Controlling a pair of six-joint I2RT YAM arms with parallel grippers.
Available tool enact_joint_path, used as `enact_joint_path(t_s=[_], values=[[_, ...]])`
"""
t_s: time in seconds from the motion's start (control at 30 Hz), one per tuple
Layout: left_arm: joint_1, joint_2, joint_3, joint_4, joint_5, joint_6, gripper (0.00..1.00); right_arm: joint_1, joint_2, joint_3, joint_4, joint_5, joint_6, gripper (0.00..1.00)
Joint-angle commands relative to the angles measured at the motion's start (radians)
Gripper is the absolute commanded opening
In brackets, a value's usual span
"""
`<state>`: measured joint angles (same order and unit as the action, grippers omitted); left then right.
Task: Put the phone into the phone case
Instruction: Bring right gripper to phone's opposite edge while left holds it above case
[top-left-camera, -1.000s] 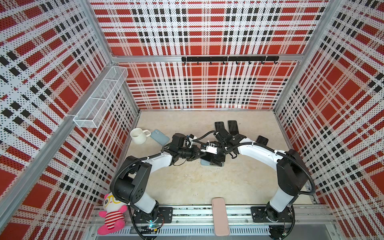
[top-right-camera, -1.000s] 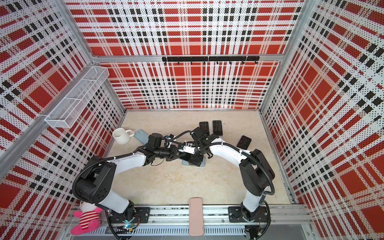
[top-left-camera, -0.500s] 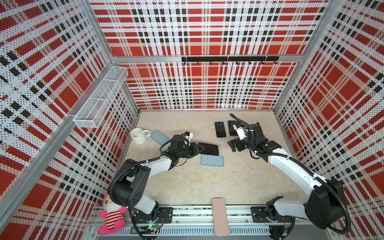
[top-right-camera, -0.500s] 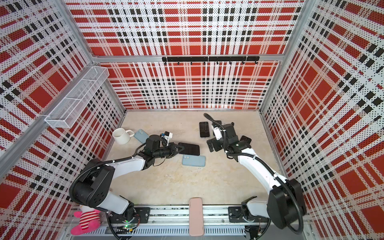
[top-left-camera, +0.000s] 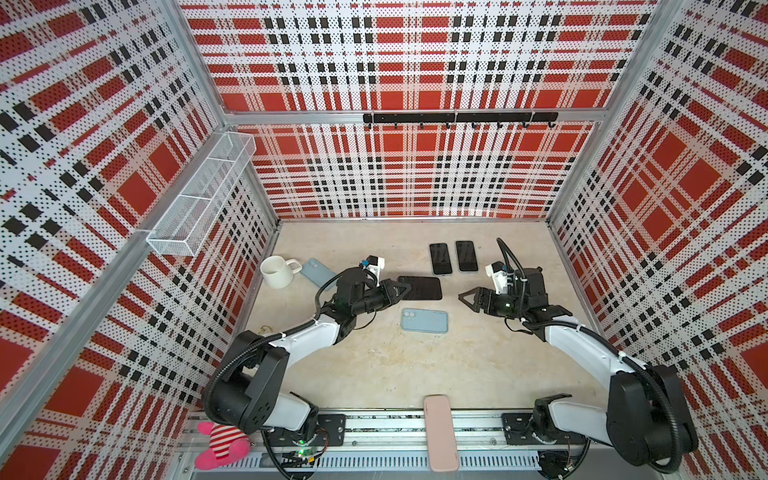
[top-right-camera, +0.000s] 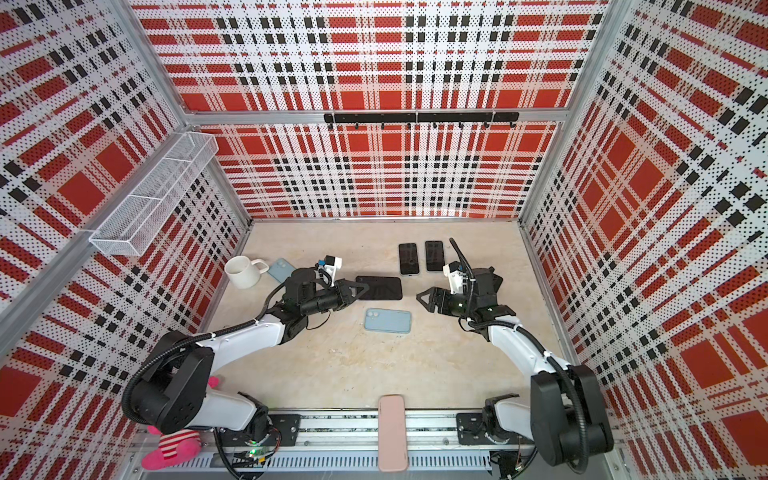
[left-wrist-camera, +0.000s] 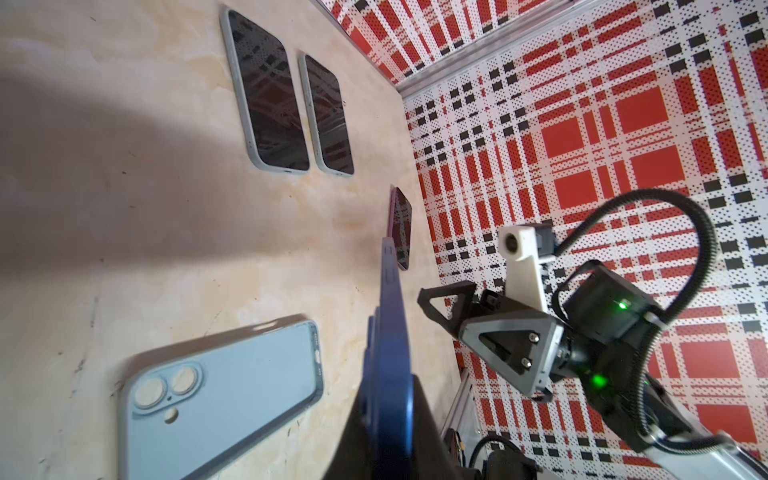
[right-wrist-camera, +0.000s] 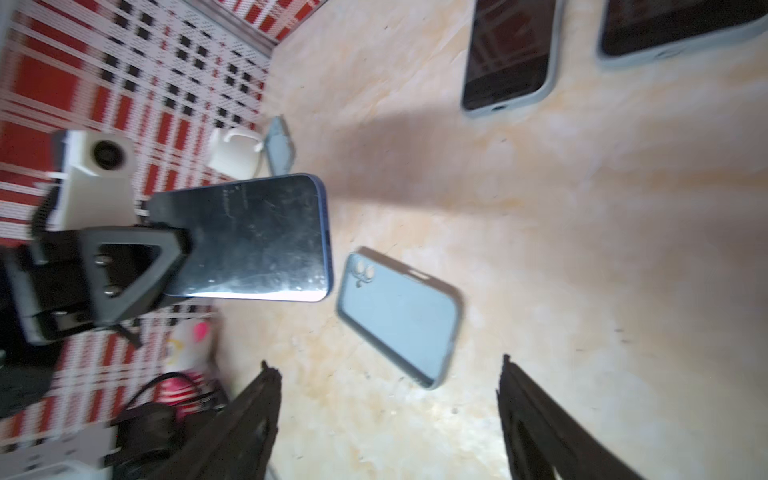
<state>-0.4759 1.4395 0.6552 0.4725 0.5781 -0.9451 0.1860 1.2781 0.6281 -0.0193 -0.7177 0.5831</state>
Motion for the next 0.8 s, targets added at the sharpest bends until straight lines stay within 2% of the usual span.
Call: enact_joint_path(t_s=[0.0,0.07,0.17,0.3,0.43,0.53,0.67,0.77], values=[[-0.009,-0.005,-0.018,0.126,0.086,-0.035,0.00,-0.006,0.051,-0.034,0.282,-0.250,0.192,0.78],[-0.010,0.000,-0.031,0.178,0.110,-0.061,0.00,-0.006,0.074,-0.050,0.364,-0.274,0.239,0.76],[-0.011,0.021,-0.050,0.267,0.144,-0.117,0.00,-0.006,0.116,-0.046,0.399,-0.307,0.246,0.74],[-0.019,0.052,-0.054,0.315,0.166,-0.143,0.00,-0.005,0.174,-0.061,0.545,-0.361,0.323,0.71],[-0.026,0.086,-0.050,0.333,0.203,-0.166,0.00,-0.002,0.261,-0.013,0.480,-0.395,0.240,0.69],[-0.027,0.097,-0.060,0.376,0.221,-0.202,0.00,0.008,0.309,0.008,0.509,-0.425,0.245,0.61],[-0.029,0.108,-0.070,0.379,0.212,-0.201,0.00,0.027,0.319,-0.001,0.635,-0.448,0.322,0.48],[-0.023,0.126,-0.086,0.394,0.221,-0.206,0.00,0.032,0.340,-0.012,0.696,-0.464,0.366,0.42]])
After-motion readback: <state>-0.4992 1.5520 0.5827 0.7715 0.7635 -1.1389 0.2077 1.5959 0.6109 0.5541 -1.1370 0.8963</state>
